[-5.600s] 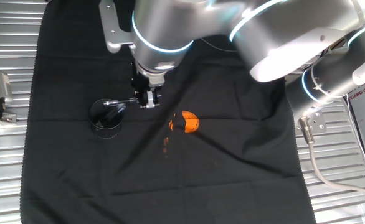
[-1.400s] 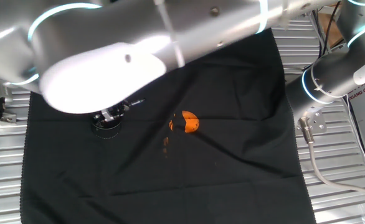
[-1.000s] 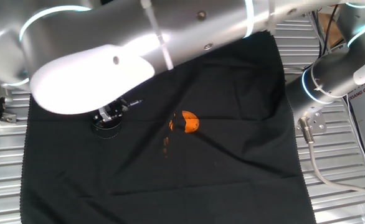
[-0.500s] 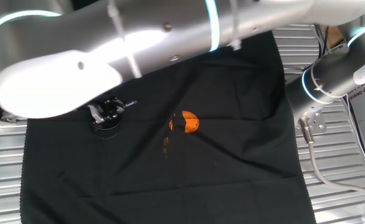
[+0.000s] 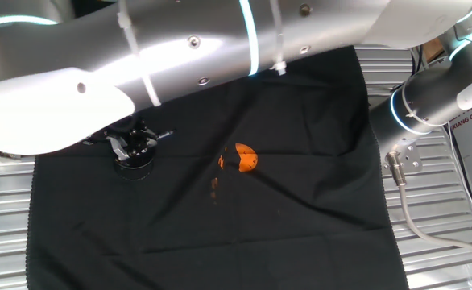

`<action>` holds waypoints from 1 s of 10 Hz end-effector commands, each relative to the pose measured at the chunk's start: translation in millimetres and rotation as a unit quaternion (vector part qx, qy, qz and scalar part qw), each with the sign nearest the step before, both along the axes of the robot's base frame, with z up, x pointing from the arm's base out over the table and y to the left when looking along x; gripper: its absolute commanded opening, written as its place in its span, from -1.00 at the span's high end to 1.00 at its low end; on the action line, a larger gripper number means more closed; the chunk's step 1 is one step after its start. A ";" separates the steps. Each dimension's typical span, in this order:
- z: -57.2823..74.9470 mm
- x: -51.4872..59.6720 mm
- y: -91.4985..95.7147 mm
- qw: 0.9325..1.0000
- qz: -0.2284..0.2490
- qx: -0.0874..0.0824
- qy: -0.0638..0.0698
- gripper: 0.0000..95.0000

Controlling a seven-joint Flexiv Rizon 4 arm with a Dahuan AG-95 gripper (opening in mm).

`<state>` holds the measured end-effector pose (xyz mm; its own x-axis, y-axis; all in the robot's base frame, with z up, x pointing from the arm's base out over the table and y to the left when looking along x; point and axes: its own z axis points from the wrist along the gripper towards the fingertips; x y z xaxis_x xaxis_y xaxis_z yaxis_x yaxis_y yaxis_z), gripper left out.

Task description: Put the pen into the pen holder

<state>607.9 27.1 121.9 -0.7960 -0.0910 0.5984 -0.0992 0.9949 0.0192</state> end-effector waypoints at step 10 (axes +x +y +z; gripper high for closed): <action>-9.1 -1.5 -0.8 1.000 0.000 0.008 -0.005 1.00</action>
<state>606.5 26.3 112.5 -0.8010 -0.1005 0.5901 -0.0998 0.9944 0.0338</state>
